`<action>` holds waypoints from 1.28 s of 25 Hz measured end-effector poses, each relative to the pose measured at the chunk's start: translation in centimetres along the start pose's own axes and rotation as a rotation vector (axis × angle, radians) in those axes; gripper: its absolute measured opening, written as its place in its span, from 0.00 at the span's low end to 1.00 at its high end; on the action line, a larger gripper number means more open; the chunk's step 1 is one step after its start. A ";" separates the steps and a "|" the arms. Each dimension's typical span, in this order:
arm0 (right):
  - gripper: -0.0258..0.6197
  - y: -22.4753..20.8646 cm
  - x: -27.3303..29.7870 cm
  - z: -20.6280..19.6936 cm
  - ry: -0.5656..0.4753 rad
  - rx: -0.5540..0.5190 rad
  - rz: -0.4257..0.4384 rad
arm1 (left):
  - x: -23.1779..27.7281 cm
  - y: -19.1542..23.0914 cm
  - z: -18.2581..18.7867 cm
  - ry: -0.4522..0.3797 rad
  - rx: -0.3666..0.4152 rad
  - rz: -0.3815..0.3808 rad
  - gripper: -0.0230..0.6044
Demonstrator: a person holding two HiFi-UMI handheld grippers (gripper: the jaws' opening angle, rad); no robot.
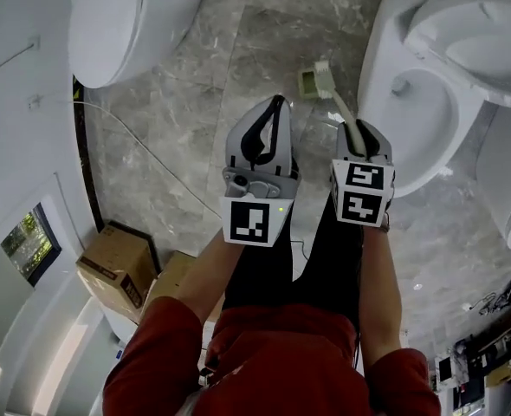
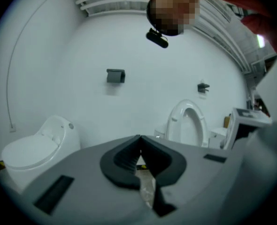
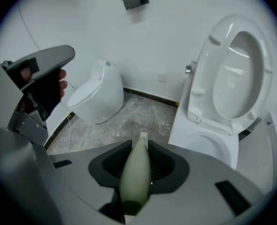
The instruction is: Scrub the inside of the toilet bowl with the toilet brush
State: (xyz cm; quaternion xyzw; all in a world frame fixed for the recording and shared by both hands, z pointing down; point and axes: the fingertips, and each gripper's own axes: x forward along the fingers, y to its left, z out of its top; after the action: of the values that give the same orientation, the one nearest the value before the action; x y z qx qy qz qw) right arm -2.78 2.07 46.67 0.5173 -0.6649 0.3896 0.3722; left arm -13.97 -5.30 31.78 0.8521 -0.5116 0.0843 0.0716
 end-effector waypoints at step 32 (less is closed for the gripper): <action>0.20 -25.7 -1.4 -17.1 -0.089 0.046 -0.143 | 7.8 -25.8 -9.0 0.152 -0.068 -0.212 0.04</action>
State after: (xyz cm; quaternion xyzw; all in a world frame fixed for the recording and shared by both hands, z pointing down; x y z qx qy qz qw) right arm 24.14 13.96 56.03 0.5887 -0.6330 0.3537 0.3571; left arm 11.81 1.93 41.30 0.8897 -0.4141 0.1231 0.1477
